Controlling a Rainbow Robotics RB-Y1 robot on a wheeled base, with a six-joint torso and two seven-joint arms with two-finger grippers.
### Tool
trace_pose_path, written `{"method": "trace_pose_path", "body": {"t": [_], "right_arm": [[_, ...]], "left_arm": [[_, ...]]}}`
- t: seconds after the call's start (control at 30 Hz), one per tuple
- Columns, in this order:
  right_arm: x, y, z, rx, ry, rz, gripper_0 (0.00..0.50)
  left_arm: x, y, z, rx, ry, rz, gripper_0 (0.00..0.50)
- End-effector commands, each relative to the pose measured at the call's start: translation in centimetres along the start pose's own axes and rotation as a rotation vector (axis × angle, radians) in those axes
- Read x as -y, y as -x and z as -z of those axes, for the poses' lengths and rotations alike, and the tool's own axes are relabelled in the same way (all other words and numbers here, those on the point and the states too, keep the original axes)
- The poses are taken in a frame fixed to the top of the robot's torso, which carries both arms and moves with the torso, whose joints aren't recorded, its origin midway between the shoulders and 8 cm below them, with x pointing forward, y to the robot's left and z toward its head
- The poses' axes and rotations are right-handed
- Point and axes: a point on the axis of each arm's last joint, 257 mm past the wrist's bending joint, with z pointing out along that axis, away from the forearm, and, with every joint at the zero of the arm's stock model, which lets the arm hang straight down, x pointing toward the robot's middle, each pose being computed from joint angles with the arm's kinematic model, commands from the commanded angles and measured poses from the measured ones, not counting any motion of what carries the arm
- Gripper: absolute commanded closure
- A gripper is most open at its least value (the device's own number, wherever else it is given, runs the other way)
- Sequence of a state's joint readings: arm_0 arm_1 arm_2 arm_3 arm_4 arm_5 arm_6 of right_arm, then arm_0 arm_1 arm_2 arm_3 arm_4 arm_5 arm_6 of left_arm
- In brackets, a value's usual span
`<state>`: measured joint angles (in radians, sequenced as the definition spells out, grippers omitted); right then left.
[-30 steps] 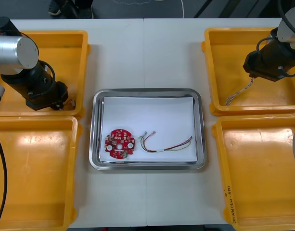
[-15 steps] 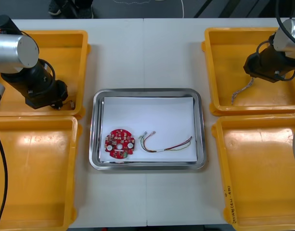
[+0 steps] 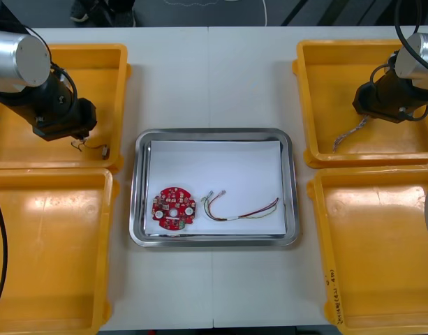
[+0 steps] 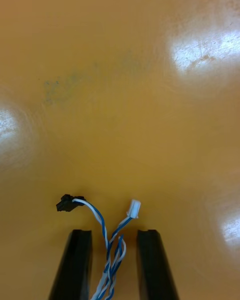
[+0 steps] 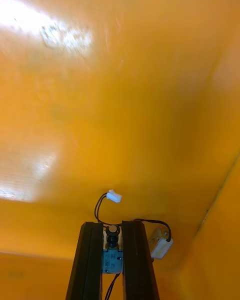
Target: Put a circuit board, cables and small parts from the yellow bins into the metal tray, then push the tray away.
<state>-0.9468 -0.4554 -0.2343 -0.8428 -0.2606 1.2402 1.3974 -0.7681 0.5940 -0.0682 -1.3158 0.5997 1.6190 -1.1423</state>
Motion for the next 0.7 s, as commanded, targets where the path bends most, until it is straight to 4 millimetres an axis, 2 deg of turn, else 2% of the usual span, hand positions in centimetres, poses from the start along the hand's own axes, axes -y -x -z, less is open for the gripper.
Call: {"method": "trace_pose_path", "body": {"t": [0.03,0.23,0.37,0.5,0.7], "right_arm": [[0.6,4.3,2.7,0.082,0.009,-0.008,0.0],[-0.1,4.9,4.8,0.062,0.026,-0.019,0.0],[-0.5,4.2,6.1,0.014,0.031,-0.027,0.0],[-0.5,3.2,6.2,-0.024,0.032,-0.046,0.0],[-1.1,1.8,5.9,-0.078,0.054,-0.16,0.0]], "left_arm": [[-1.2,4.8,5.6,0.108,0.02,-0.081,0.5],[-2.1,6.1,7.2,0.133,0.019,-0.058,0.5],[-2.7,7.2,8.1,0.167,0.016,-0.042,0.5],[-2.8,7.7,8.9,0.177,0.011,-0.03,0.5],[-2.0,7.3,10.7,0.139,0.004,-0.024,0.5]]}}
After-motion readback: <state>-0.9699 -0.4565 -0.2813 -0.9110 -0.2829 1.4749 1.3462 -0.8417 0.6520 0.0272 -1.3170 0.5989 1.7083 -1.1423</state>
